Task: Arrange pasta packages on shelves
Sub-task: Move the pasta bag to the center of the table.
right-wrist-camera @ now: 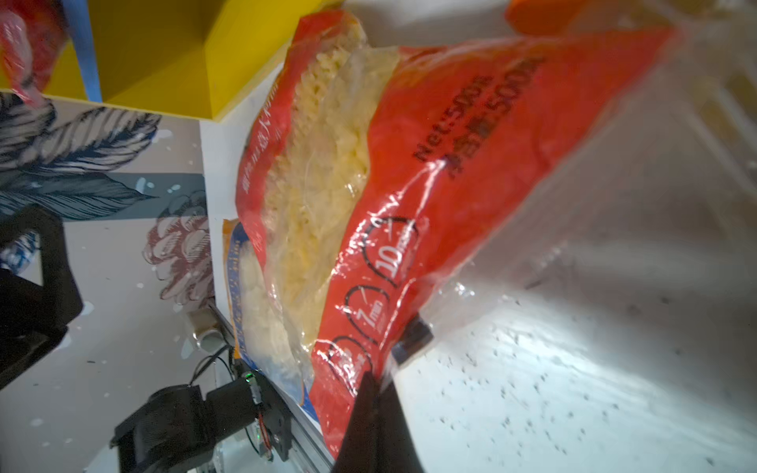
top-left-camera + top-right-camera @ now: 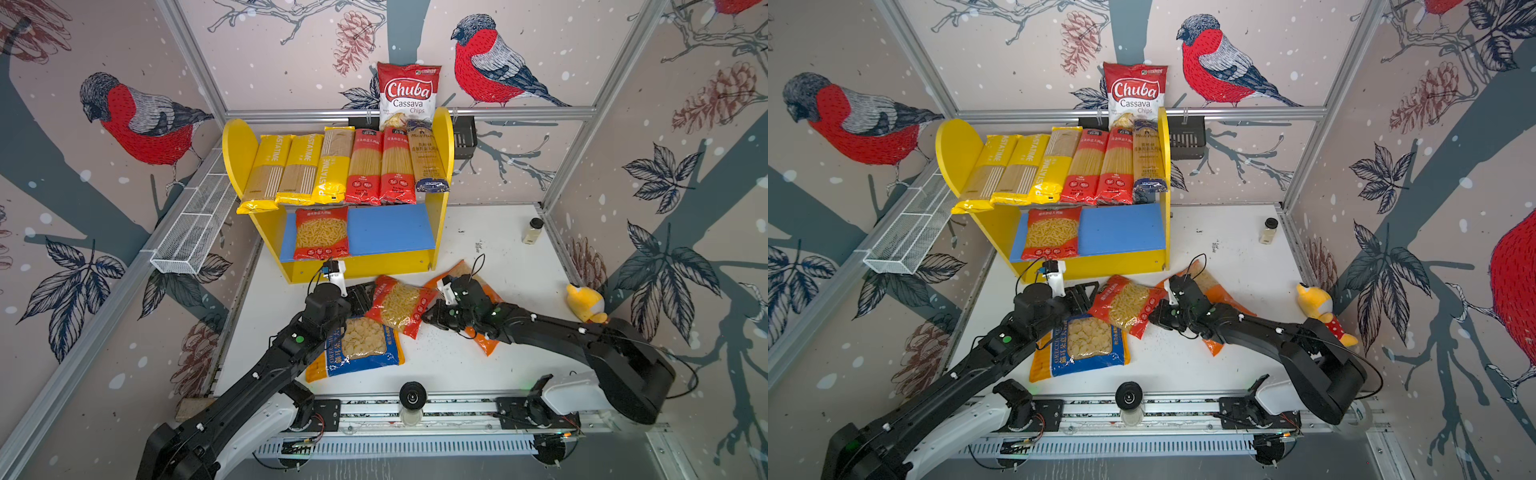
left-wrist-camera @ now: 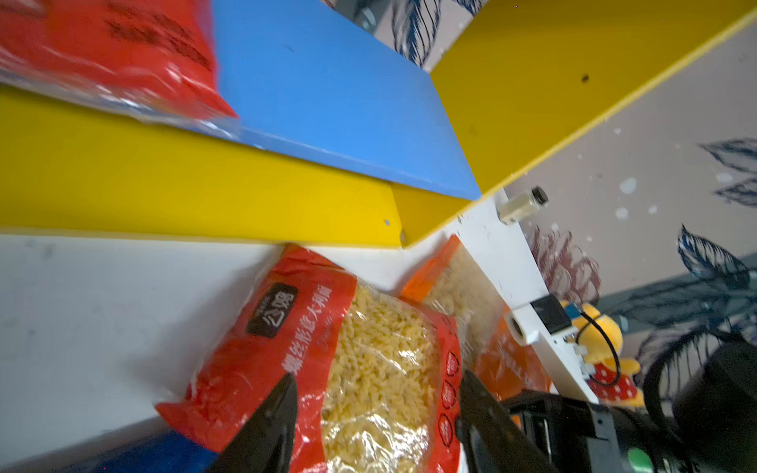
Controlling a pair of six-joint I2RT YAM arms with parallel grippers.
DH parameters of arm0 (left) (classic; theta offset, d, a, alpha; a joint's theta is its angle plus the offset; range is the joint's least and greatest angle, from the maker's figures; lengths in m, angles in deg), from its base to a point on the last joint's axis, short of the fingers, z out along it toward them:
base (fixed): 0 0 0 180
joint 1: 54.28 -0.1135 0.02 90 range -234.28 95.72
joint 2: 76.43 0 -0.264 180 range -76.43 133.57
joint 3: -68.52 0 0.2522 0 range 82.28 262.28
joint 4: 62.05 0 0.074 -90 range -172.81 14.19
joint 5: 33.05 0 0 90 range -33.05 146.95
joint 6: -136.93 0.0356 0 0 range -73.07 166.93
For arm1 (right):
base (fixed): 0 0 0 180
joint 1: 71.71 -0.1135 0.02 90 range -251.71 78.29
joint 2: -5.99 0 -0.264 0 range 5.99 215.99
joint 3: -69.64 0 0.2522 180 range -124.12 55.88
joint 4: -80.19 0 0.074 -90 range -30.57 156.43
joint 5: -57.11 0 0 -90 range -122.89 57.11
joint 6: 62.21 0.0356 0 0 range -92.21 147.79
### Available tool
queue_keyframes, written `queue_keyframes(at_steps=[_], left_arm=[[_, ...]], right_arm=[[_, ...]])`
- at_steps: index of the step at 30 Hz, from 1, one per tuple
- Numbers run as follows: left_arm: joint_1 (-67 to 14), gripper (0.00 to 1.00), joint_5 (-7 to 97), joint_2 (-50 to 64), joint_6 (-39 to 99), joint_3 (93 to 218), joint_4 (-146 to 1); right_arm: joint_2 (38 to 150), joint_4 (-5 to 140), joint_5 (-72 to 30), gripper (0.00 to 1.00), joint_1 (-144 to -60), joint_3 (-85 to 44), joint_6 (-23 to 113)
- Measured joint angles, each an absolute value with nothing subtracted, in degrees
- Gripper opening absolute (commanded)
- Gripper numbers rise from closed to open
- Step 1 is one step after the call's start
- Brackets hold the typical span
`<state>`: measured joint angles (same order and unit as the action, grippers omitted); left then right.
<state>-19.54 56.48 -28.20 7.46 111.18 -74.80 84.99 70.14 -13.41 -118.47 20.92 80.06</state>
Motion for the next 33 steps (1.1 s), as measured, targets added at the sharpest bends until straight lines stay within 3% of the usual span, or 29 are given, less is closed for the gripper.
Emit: queue_keyframes(at_steps=[4, 7, 12, 16, 24, 33], left_arm=[[-15.8, 0.63, 55.3, -26.5, 7.2, 110.3, -74.5], [-15.0, 0.64, 54.9, -25.7, 5.6, 108.5, -74.9], [-14.7, 0.65, 54.1, -26.3, 2.6, 106.3, -75.7], [-14.7, 0.72, 52.7, -27.3, -1.4, 103.0, -74.9], [-14.1, 0.75, 50.6, -25.9, -8.8, 99.1, -69.7], [-11.6, 0.72, 53.6, -18.8, -9.6, 100.8, -68.2]], right_arm=[[85.6, 68.5, -14.5, 0.08, -122.4, 22.7, 78.1], [85.1, 65.9, -13.7, 0.23, -122.6, 23.1, 75.6], [78.8, 62.0, -12.7, 0.46, -116.4, 22.3, 69.8], [76.9, 61.7, -12.2, 0.59, -111.0, 20.9, 65.0], [87.5, 66.1, -11.7, 0.72, -108.0, 16.7, 58.5], [98.9, 71.2, -10.5, 0.74, -109.6, 13.9, 54.9]])
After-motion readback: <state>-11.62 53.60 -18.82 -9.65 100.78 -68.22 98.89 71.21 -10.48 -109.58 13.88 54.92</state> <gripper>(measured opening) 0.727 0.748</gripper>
